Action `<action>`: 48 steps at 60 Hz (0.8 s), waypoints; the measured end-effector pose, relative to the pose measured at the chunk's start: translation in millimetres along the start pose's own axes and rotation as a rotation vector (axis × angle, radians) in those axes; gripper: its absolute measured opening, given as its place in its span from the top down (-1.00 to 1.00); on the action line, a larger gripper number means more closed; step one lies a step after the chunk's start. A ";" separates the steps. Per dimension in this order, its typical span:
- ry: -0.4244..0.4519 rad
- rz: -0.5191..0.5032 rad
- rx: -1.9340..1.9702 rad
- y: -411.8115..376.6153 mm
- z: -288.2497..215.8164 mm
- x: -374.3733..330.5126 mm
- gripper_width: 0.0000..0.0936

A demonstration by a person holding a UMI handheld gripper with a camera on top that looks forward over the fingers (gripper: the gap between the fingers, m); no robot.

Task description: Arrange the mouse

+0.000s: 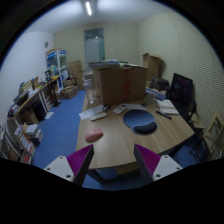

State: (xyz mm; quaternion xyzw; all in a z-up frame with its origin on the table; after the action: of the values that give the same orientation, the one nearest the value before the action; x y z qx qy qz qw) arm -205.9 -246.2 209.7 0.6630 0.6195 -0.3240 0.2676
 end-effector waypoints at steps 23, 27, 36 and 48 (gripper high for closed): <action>-0.055 -0.240 -0.103 -71.3 14.5 121.7 -0.76; -0.067 -0.267 -0.108 -84.4 17.4 151.5 -0.75; -0.089 -0.267 -0.134 -103.0 15.1 214.0 -0.76; -0.073 -0.255 -0.138 -123.3 -10.8 275.0 -0.75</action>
State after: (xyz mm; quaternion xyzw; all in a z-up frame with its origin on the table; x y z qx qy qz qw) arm -321.4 -48.8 13.1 0.5468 0.7095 -0.3358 0.2915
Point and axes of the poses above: the point between the fingertips, and its own axes, seen from behind it with the camera up: y to the right, z down, x forward, the way the camera looks, the point moved 3 cm from there along -x, backward, against the way the camera looks, and after that the axes turned 14 degrees about -y, right-handed, at the moved point
